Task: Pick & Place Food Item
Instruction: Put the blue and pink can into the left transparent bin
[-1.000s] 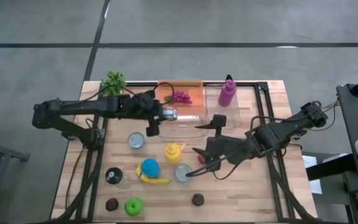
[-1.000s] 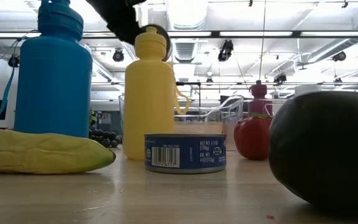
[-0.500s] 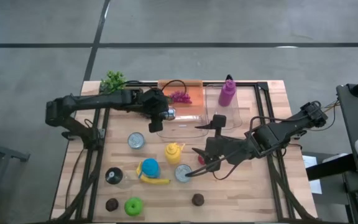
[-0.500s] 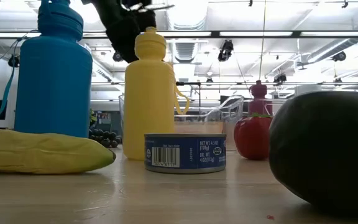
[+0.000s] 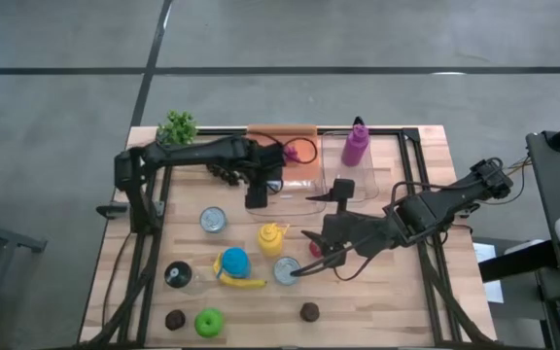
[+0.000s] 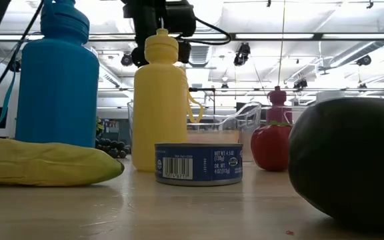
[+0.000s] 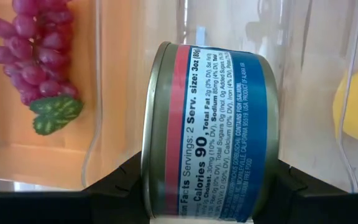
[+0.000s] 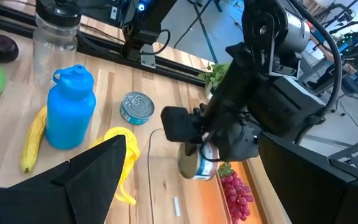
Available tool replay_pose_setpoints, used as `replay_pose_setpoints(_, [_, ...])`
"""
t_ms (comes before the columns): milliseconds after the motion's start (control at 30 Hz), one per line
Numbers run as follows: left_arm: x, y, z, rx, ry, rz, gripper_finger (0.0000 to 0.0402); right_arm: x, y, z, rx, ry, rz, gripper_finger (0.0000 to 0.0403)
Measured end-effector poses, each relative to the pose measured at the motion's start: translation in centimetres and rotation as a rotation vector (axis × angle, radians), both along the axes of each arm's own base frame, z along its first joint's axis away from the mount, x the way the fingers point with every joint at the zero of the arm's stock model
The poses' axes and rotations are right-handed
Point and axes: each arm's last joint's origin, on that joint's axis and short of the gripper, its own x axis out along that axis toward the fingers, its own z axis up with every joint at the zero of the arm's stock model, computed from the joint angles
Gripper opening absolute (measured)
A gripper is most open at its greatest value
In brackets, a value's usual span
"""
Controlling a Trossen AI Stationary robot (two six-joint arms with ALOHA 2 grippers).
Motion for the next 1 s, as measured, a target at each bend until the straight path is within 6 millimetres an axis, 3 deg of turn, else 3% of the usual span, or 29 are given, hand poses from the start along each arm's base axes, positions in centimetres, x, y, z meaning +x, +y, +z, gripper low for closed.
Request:
replay_pose_setpoints(367, [0.0,0.4,-0.2,0.000,-0.009,0.019,0.0190,0.0,0.0,0.0,-0.001,0.002,0.001,0.0364])
replay_pose_setpoints(633, [-0.7,0.4,-2.6,-0.009,0.030,0.024,0.0190,0.0,0.0,0.0,0.000,0.001,0.000,0.0364])
replay_pose_setpoints(1000, [-0.7,0.7,-3.6,0.002,0.002,0.035,0.0190,0.0,0.0,0.0,0.001,-0.001,0.001,0.0364])
